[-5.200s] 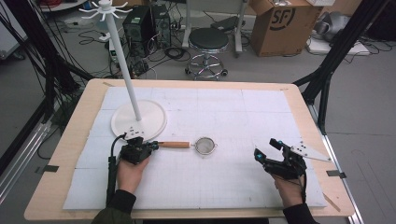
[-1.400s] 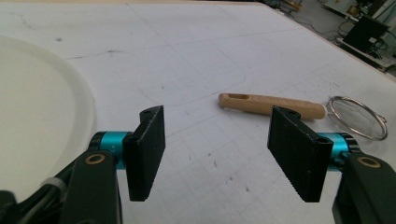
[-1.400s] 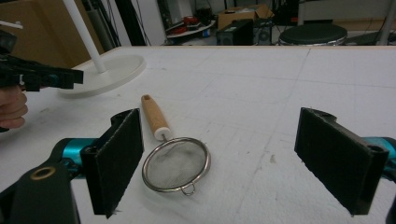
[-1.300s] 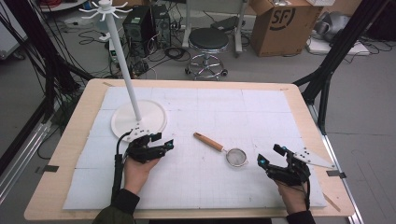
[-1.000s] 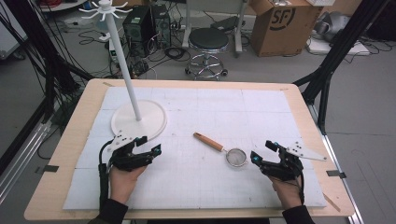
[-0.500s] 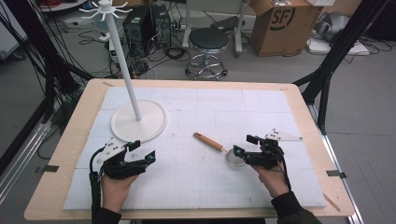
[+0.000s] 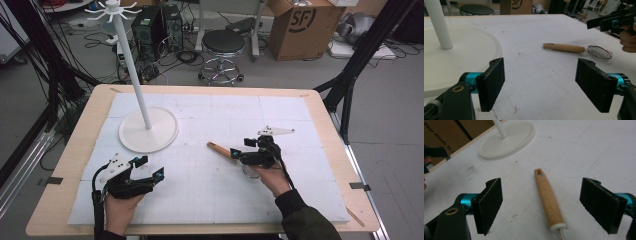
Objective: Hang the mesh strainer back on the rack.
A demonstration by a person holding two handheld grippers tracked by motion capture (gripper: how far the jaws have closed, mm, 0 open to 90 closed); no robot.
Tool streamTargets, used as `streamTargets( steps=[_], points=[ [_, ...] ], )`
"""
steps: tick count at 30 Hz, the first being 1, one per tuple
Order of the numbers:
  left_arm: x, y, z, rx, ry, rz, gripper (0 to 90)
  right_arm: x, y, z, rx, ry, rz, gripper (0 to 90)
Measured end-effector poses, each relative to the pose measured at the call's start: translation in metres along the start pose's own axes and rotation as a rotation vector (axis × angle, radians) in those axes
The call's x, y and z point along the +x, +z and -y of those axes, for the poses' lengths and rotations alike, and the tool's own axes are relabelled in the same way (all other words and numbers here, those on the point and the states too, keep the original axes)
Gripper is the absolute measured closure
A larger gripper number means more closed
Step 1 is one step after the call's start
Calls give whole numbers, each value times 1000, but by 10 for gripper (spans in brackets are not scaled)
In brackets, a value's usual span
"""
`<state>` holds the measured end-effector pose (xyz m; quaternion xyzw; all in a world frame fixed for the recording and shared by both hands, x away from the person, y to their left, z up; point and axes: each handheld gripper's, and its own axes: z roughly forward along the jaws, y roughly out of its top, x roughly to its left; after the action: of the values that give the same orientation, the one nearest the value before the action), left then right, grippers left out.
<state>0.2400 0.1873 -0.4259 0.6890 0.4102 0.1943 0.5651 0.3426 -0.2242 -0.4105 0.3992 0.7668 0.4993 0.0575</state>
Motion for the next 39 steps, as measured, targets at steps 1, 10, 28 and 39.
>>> streamTargets(
  steps=[1, 10, 28, 39],
  points=[
    [0, -1, 0, 2, 1, 2, 243, 0, 4, -1, 15, 3, -8, 206],
    [-2, -3, 1, 4, 1, 3, 236, -3, 32, -7, 132, -33, -7, 343],
    [-3, 0, 1, 12, 3, 16, 234, -4, 56, -3, 384, -87, 57, 525],
    [-4, 3, 2, 18, -1, 22, 235, 9, 63, -5, 455, -226, 151, 612]
  ],
)
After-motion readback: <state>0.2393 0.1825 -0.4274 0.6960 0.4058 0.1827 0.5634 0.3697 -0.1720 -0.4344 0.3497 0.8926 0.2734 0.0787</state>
